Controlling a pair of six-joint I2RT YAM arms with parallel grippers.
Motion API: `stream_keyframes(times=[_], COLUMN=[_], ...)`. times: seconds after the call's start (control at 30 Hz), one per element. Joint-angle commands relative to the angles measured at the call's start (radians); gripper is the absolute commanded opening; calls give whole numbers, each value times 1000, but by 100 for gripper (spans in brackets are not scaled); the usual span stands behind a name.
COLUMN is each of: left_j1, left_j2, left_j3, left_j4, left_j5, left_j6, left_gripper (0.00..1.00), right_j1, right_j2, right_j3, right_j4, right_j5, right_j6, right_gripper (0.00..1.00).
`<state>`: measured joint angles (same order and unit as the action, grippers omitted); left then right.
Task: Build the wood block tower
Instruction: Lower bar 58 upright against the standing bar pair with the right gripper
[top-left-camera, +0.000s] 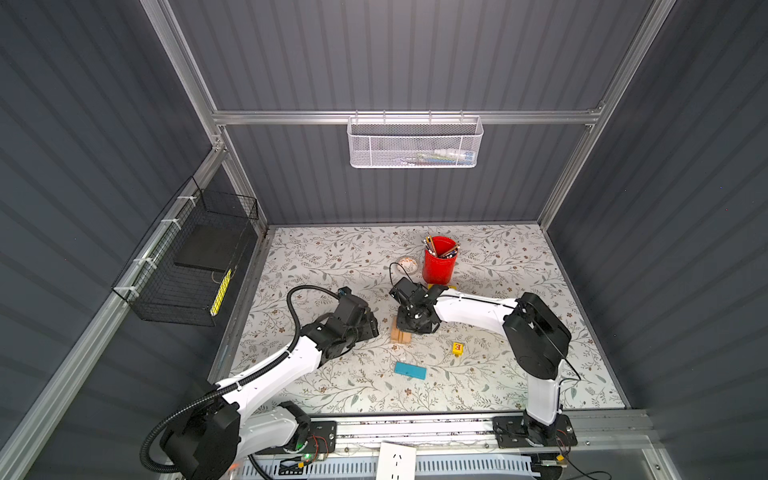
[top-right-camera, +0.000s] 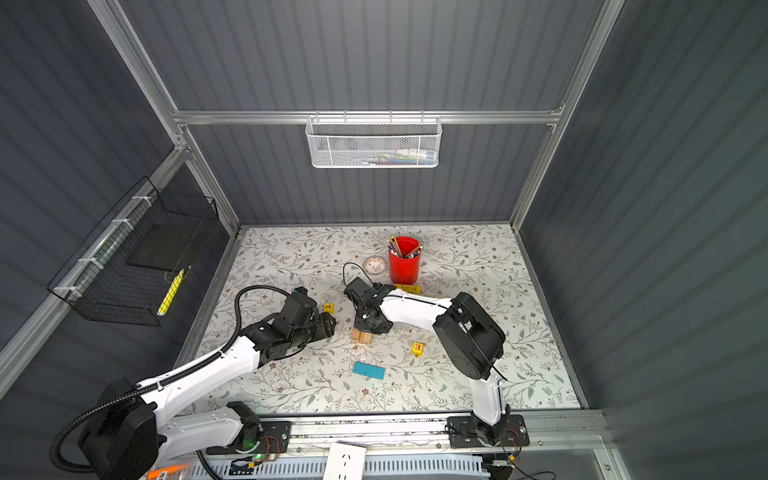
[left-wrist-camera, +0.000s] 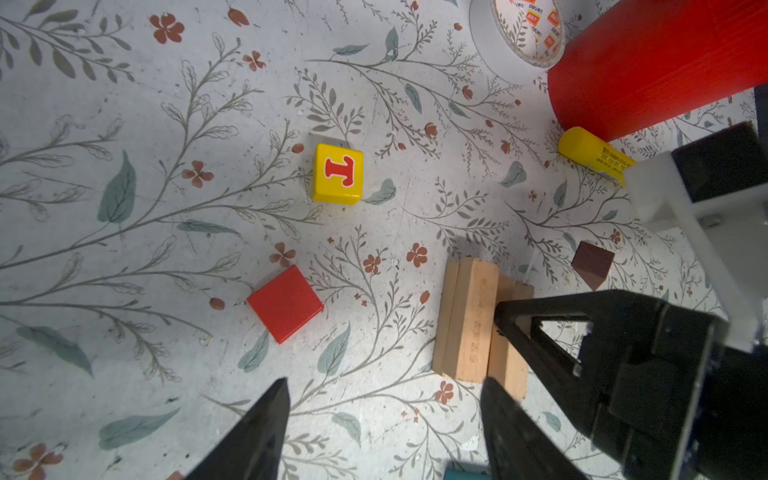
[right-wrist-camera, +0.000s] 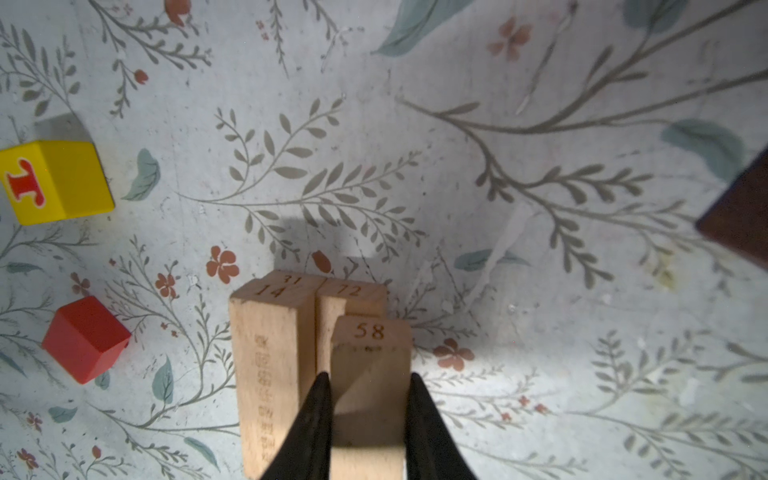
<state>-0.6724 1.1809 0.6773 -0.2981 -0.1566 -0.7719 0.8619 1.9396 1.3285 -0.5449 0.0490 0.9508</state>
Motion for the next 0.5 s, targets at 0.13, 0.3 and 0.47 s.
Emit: stream_keyframes(times=[0.13, 0.3, 0.47], left_j1=[7, 7, 7], left_j2=[5, 4, 4], left_j3=[11, 15, 17], left_j4=[-6, -7, -6], left_j5=[9, 10, 12], left_j6=[-8, -5, -4], left_gripper=[72, 72, 73], right_j1=[4, 3, 3], right_j2=[17, 11, 2], right_j3=[17, 17, 14], right_j4=[4, 8, 8], right_j5=[11, 10, 9], right_j6=[17, 17, 20], right_gripper=[23, 28, 32])
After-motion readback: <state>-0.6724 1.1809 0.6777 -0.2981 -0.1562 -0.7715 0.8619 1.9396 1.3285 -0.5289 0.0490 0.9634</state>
